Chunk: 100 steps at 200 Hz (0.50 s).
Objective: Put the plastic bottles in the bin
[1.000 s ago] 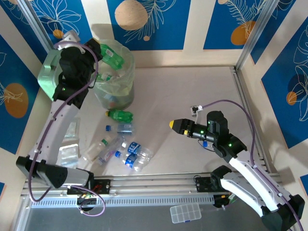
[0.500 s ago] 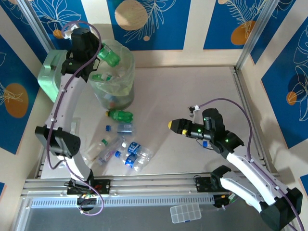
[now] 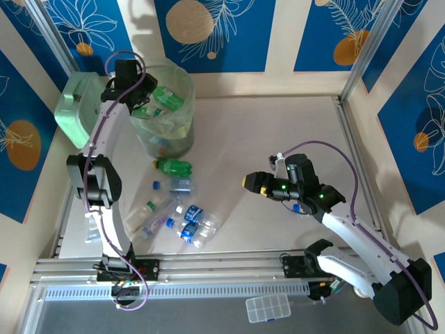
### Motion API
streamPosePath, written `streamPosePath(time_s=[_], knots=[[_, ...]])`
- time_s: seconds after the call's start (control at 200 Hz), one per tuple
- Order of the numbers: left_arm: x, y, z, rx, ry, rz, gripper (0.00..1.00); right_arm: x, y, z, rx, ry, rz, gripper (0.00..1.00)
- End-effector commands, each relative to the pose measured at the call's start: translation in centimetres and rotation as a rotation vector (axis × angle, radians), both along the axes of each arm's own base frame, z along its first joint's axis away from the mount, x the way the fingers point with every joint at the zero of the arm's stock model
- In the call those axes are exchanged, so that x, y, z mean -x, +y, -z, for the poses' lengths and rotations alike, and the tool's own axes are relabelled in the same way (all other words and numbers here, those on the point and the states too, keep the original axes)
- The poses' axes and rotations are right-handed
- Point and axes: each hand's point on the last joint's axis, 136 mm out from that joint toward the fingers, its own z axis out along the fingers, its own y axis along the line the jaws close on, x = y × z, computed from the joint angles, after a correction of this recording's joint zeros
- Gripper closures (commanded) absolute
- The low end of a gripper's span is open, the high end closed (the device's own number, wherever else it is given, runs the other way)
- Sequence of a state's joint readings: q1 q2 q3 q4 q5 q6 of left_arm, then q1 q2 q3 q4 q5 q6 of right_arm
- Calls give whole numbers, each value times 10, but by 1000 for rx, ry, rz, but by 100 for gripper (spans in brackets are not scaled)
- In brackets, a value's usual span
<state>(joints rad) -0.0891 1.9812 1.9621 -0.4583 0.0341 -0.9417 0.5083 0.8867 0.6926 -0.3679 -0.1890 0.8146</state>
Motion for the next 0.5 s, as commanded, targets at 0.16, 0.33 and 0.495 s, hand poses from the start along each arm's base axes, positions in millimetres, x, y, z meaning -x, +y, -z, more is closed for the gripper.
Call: streamPosePath(time_s=[0.16, 0.33, 0.495], knots=[[11, -8, -27, -44, -44, 76, 26, -8, -4, -25, 62, -78, -5, 21], [27, -11, -80, -89, -133, 131, 17, -11, -13, -41, 134, -123, -2, 18], [60, -18, -114, -68, -197, 169, 14, -17, -47, -43, 322, -116, 117, 8]])
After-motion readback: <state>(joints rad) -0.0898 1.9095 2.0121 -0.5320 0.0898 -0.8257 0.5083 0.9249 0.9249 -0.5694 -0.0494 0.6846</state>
